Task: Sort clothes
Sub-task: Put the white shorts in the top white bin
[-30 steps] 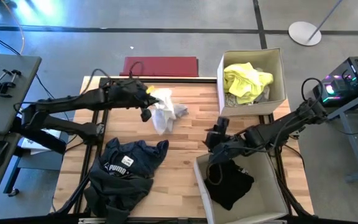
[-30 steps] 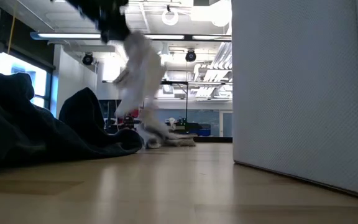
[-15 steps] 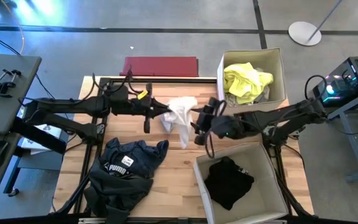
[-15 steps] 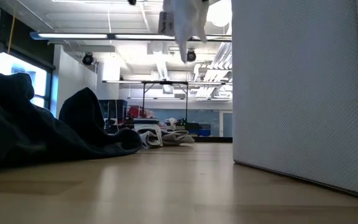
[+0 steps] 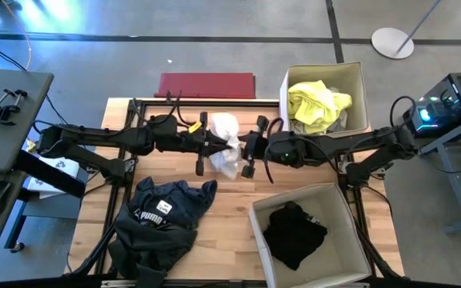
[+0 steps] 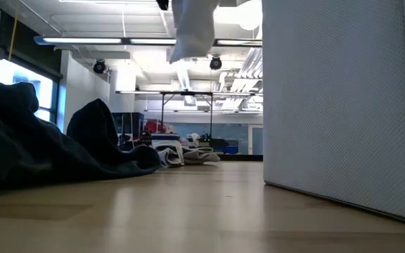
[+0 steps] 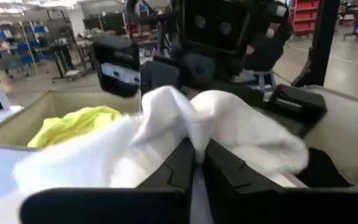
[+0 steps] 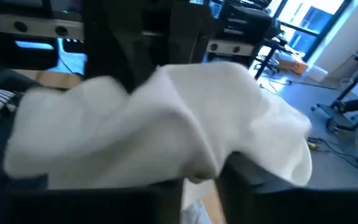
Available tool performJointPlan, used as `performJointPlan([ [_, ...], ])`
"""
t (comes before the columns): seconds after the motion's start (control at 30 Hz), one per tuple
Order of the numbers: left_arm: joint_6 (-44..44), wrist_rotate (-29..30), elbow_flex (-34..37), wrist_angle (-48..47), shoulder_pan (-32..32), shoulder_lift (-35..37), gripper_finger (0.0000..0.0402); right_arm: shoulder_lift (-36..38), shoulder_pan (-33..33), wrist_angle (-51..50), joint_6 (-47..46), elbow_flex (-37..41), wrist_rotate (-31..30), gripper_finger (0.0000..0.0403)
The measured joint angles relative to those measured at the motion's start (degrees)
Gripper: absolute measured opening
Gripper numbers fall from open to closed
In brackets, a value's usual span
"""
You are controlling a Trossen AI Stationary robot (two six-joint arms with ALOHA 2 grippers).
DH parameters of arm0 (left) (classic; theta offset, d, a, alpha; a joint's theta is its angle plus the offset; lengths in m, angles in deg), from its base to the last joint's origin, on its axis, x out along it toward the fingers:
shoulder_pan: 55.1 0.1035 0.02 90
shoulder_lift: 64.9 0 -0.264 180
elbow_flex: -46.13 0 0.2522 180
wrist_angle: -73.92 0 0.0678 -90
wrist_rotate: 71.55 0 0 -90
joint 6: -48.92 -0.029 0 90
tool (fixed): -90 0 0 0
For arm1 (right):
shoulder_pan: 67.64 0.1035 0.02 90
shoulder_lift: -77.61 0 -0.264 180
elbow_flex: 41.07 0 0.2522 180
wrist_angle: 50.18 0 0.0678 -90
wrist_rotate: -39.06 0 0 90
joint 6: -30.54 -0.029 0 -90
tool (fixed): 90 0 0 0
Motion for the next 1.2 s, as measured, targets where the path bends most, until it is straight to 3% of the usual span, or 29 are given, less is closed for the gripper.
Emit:
performJointPlan([
  [0.07,0.0,-0.1,0.0,-1.0,0.2,0.5,0.0041,0.5,0.2,-0.3,0.2,0.0,-1.2,0.0015],
  [0.23,-0.8,1.2,0.1,-7.9,1.6,2.7,0.0107,4.2,1.4,-1.4,0.0,-0.1,-8.7,0.0022],
  [0.4,0.2,7.6,0.1,-17.4,2.9,4.6,0.0155,10.1,2.6,-6.3,3.9,-0.1,-24.5,0.0007],
  [0.57,2.4,10.6,0.1,-23.4,3.1,5.0,0.0168,16.7,-1.0,-13.0,7.2,-0.1,-46.9,0.0007],
  [0.63,3.0,10.7,0.1,-24.6,3.1,5.0,0.0169,19.3,-4.5,-16.3,7.1,-0.1,-51.2,0.0005],
  [0.7,3.0,10.7,0.1,-25.2,3.0,5.0,0.0169,21.7,-9.3,-19.9,5.4,-0.2,-51.7,0.0005],
  [0.77,3.2,10.7,0.1,-25.3,3.0,5.0,0.0169,23.4,-15.1,-25.5,1.8,-0.2,-49.5,0.0005],
  [0.83,3.2,10.7,0.1,-25.3,3.0,5.0,0.0169,24.4,-22.3,-32.5,-4.8,-0.2,-42.2,0.0005],
  [0.97,3.2,10.7,0.1,-25.3,3.0,5.0,0.0169,23.3,-40.5,-50.7,-21.5,-0.2,-16.6,0.0004],
  [1.07,3.1,10.7,0.1,-25.3,3.0,5.0,0.0169,18.7,-51.9,-62.2,-26.0,0.0,-2.0,0.0004],
  [1.13,3.1,10.7,0.1,-25.3,3.0,5.0,0.0169,15.6,-56.7,-65.4,-25.5,1.4,4.7,0.0005],
  [1.2,3.1,10.7,0.1,-25.3,3.0,5.1,0.0169,12.8,-58.2,-66.6,-24.4,2.4,5.0,0.0008],
])
